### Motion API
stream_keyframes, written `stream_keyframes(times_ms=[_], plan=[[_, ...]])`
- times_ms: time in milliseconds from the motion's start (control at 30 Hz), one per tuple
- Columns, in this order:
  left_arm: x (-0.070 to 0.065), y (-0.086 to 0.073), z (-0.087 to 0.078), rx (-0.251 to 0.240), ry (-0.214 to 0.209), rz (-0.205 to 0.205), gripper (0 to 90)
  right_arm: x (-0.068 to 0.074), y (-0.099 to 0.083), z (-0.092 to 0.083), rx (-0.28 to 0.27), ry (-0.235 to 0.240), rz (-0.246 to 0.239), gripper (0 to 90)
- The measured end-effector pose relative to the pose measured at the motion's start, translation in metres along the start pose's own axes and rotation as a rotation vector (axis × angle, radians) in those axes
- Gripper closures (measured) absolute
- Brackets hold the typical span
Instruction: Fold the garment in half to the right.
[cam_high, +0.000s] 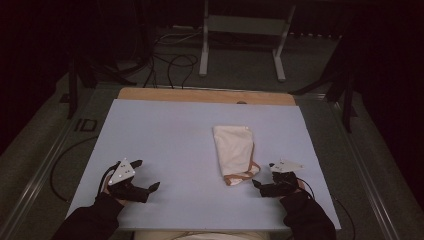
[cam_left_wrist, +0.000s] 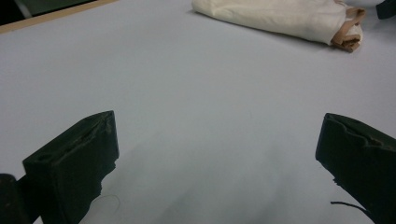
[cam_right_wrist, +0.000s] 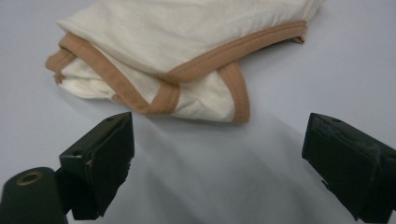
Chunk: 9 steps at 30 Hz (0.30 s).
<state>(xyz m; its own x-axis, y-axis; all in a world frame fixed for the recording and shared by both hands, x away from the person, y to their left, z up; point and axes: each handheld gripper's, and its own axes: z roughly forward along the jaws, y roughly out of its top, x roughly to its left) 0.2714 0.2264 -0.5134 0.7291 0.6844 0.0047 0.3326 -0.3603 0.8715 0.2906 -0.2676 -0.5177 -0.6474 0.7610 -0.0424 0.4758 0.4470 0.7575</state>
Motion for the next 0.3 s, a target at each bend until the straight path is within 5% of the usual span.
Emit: stream_keyframes(times_ms=[300], plan=[[-0.0006, 0.0001, 0.0009, -0.005, 0.004, -0.002, 0.8, 0.001, 0.0015, -0.0013, -0.001, -0.003, -0.011, 9.3]])
